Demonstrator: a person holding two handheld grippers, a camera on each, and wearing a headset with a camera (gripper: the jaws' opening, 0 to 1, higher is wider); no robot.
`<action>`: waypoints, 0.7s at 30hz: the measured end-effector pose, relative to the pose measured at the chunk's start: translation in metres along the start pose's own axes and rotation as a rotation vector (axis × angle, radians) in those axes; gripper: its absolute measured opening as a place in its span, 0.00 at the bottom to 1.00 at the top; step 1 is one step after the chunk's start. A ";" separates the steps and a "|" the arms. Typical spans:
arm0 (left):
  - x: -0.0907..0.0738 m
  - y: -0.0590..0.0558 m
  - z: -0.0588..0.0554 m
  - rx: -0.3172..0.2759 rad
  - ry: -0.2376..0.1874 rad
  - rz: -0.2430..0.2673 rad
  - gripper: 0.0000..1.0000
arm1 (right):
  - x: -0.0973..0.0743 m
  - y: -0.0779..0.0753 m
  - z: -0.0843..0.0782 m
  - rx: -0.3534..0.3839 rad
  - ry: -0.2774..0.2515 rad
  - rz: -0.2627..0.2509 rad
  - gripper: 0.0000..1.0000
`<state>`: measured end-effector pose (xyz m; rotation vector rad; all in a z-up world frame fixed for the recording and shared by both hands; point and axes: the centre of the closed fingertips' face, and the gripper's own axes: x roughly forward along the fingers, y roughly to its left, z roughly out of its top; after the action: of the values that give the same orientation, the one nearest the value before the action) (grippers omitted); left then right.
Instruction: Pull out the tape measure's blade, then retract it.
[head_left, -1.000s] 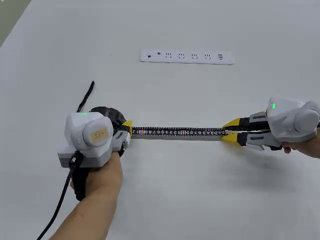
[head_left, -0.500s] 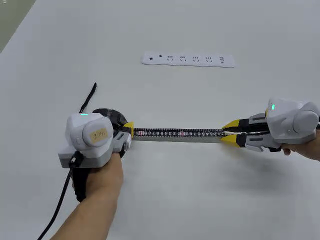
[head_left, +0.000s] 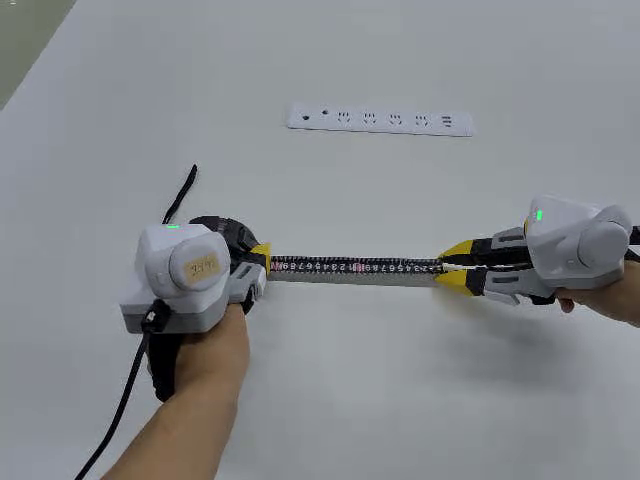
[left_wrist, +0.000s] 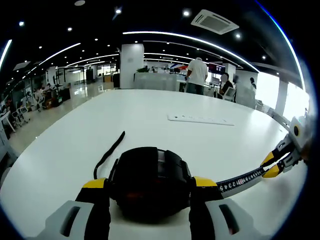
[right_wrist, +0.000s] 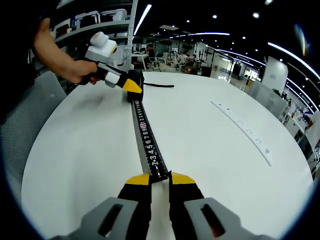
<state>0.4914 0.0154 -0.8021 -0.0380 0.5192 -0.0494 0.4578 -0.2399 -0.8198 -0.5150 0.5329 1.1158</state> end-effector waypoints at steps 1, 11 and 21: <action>0.000 0.000 0.000 0.001 0.000 -0.001 0.61 | 0.000 0.000 0.000 0.000 0.000 0.001 0.11; 0.000 0.000 0.000 0.001 0.002 -0.002 0.61 | 0.009 0.003 0.007 0.007 -0.010 0.010 0.11; 0.001 0.000 0.001 -0.003 0.005 -0.003 0.61 | 0.016 0.004 0.013 0.014 -0.020 0.011 0.11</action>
<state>0.4925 0.0157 -0.8019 -0.0417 0.5244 -0.0513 0.4616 -0.2197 -0.8201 -0.4890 0.5261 1.1261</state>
